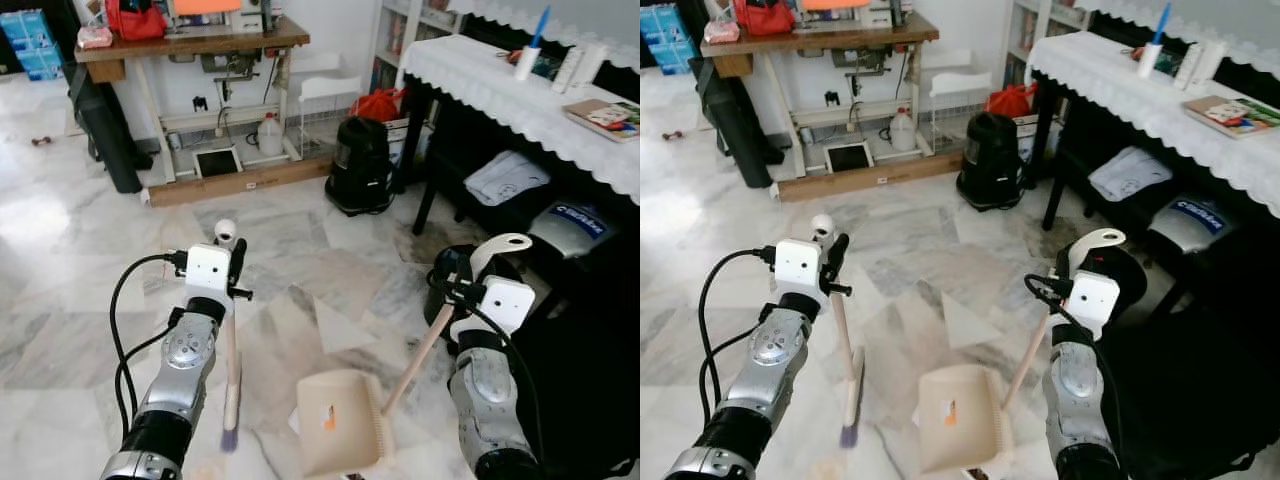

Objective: Sweep floor

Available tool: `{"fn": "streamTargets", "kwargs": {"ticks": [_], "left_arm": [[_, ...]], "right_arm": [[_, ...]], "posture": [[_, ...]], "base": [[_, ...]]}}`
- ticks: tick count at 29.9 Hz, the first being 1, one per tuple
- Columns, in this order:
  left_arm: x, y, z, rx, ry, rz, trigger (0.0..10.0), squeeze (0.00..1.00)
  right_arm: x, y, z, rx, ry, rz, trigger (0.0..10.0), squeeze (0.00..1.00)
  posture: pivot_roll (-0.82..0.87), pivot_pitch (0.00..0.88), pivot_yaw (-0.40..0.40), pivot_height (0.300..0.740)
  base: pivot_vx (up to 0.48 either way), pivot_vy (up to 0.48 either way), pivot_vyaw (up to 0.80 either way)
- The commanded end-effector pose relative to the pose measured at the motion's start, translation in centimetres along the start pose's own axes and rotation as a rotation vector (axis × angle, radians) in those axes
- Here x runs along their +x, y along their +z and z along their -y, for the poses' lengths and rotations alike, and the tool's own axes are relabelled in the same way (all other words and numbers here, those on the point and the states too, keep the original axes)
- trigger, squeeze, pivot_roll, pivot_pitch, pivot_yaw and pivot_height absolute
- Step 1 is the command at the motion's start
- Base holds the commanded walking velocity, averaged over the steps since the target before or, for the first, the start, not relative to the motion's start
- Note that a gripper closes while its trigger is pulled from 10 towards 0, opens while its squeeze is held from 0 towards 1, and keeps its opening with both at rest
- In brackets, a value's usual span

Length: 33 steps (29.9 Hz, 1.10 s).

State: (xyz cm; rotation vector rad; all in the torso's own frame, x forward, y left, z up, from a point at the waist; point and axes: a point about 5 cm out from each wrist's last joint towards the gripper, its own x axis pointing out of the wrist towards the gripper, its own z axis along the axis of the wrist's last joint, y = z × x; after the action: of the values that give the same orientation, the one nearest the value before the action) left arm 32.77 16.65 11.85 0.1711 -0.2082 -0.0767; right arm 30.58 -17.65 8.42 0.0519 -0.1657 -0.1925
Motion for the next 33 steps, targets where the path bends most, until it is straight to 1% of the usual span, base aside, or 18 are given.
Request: {"fn": "streamTargets", "kwargs": {"ticks": [1,9,16,33], "left_arm": [[0.55,0.84,0.57,0.008,-0.017,0.032,10.0,0.0],[0.6,0.9,0.52,0.01,-0.015,0.033,10.0,0.0],[0.54,1.06,0.69,0.007,-0.032,0.05,10.0,0.0],[0.63,0.94,0.68,-0.019,-0.032,0.035,10.0,0.0]], "right_arm": [[0.36,0.82,0.98,-0.013,-0.029,0.045,10.0,0.0],[0.35,0.87,0.88,-0.02,-0.026,0.051,10.0,0.0],[0.33,0.82,0.97,-0.017,-0.031,0.048,10.0,0.0],[0.31,0.79,0.98,-0.016,-0.036,0.046,10.0,0.0]], "posture": [[0.11,0.0,-0.023,0.74],[0.11,0.0,-0.022,0.74],[0.1,0.0,-0.022,0.74],[0.1,0.0,-0.02,0.74]], "base": [[0.356,0.0,-0.43],[0.355,0.0,0.0],[0.0,0.0,0.0],[0.0,0.0,0.0]]}}
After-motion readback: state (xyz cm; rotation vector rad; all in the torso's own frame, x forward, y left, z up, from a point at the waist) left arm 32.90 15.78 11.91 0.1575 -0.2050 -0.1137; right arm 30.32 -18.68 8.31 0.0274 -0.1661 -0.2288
